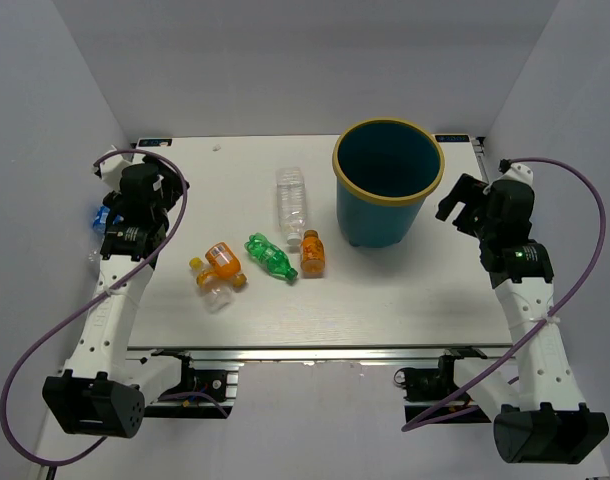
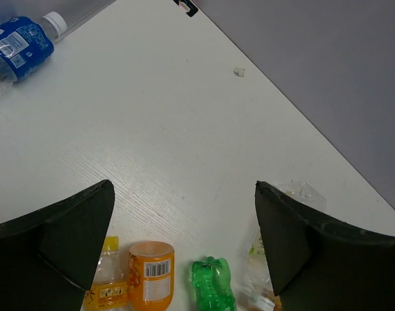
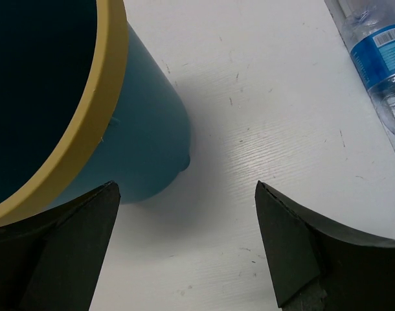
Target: Put the plastic bottles in the bin
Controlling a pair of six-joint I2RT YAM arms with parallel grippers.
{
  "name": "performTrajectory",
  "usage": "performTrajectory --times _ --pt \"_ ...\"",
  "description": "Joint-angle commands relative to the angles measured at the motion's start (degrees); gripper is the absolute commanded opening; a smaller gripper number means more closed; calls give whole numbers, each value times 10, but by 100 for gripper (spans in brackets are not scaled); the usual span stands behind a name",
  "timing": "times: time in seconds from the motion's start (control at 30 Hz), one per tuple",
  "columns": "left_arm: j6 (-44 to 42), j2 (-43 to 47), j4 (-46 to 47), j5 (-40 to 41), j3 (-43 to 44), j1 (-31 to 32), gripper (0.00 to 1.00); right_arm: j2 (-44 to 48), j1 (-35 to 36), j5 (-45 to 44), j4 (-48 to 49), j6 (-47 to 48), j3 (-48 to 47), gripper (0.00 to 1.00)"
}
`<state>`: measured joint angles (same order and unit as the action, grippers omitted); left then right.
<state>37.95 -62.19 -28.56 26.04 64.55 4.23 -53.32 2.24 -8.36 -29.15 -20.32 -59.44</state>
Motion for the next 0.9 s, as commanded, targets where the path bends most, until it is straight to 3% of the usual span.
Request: performTrajectory --times 0.0,0.17,0.33,0.4,0.5,0.67,0.77,0.87 --pt "-3 15 14 -13 8 -2 98 5 -2 -33 1 19 -23 89" --pt "-1 4 35 -19 3 -2 98 -13 -5 -102 16 20 6 89" --pt "-8 -34 80 -42 4 -2 98 -124 -70 -223 16 12 -25 89" --pt "-22 -50 87 -55 12 -2 98 -185 -83 -255 43 50 -35 89" --pt "-44 -78 100 -99 12 -2 98 -260 -94 -305 157 155 -25 89" --pt "-49 -101 121 -99 -13 -3 98 -381 -122 -295 330 261 -16 89" --pt "-56 -115 119 -98 -17 -2 98 -458 -142 -332 354 305 -47 89" --pt "-61 -120 135 -102 -33 -2 98 -518 -169 -289 326 295 -85 89"
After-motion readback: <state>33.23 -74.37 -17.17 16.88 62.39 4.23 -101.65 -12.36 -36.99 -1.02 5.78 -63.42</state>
